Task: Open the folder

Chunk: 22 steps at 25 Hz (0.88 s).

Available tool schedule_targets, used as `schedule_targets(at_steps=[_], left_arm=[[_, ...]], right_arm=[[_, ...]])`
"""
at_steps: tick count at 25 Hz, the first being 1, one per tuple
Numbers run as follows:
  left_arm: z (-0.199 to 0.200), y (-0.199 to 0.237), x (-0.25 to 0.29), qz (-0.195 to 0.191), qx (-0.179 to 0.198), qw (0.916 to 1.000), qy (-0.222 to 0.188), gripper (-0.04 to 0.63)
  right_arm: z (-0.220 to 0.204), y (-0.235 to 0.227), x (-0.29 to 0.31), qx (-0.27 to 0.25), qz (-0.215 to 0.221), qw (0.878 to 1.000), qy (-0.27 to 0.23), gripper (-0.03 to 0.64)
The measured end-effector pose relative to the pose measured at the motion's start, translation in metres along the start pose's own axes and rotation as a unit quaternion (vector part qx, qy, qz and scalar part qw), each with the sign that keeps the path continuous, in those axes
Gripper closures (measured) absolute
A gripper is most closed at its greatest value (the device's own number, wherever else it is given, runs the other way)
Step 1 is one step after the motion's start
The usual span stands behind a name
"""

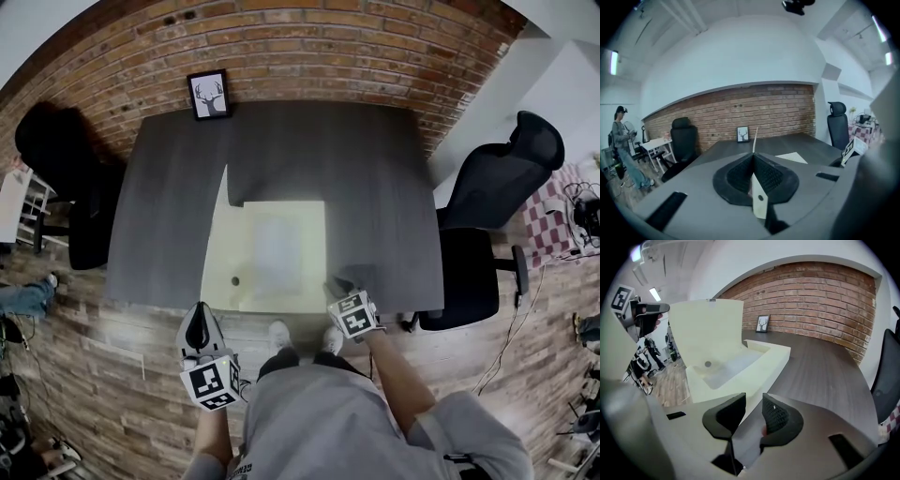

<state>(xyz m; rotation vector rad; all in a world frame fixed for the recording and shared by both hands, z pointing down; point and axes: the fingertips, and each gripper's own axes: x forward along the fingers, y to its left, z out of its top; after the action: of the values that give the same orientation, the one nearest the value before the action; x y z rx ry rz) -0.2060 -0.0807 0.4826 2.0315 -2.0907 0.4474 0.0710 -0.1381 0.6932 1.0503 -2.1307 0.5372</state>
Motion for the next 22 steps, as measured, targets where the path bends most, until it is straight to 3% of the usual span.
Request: schedule_targets(at_steps=[5, 12, 22], left_arm=[[-0.020, 0.059, 0.005, 0.060, -0.045, 0.9970, 0.020, 0.592], [-0.064, 0.136, 0.022, 0.129, -0.104, 0.9841, 0.064, 0.592], [-0.174, 0.214, 0.052, 0.200, -0.143, 0.9497, 0.194, 0.591]], right_arm=[[0.000, 0.001, 0.000, 0.000, -0.007, 1.000, 0.005, 0.520], [0.001, 0.000, 0.000, 0.002, -0.020, 1.000, 0.009, 0.522], [-0.001, 0.002, 0.000, 0.009, -0.030, 0.999, 0.016, 0.535]])
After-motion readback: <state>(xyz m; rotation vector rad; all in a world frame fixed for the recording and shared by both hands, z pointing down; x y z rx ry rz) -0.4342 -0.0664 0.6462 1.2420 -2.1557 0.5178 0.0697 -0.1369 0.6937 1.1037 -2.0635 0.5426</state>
